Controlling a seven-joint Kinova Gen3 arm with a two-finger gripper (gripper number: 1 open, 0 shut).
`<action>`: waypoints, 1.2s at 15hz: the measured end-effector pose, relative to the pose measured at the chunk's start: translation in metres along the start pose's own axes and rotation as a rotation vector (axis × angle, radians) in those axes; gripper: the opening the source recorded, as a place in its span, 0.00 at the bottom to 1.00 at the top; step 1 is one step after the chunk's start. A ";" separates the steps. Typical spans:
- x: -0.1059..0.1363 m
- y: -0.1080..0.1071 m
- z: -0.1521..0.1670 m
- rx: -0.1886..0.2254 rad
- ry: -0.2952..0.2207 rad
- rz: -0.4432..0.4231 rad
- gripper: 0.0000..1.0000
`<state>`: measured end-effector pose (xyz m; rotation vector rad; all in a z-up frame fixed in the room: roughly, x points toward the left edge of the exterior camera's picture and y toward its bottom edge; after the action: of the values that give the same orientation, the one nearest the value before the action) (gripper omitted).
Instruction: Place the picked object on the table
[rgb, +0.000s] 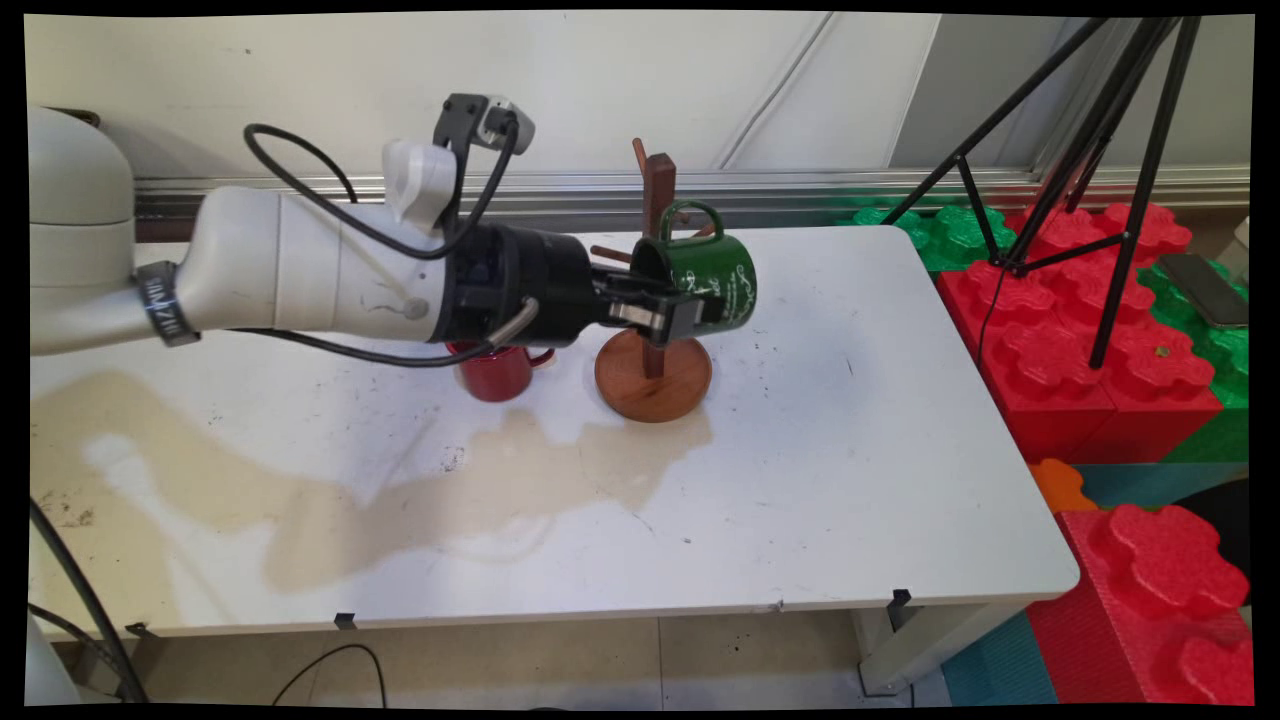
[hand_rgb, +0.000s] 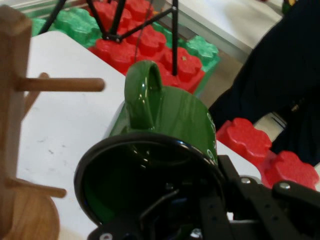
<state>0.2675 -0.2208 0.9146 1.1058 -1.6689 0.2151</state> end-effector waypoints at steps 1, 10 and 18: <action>-0.002 0.003 -0.003 -0.011 -0.011 0.012 0.00; -0.018 0.020 -0.036 -0.065 -0.144 0.216 0.00; -0.025 -0.007 -0.072 0.122 -0.344 0.418 0.00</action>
<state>0.3209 -0.1664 0.9209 0.9055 -2.2152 0.4166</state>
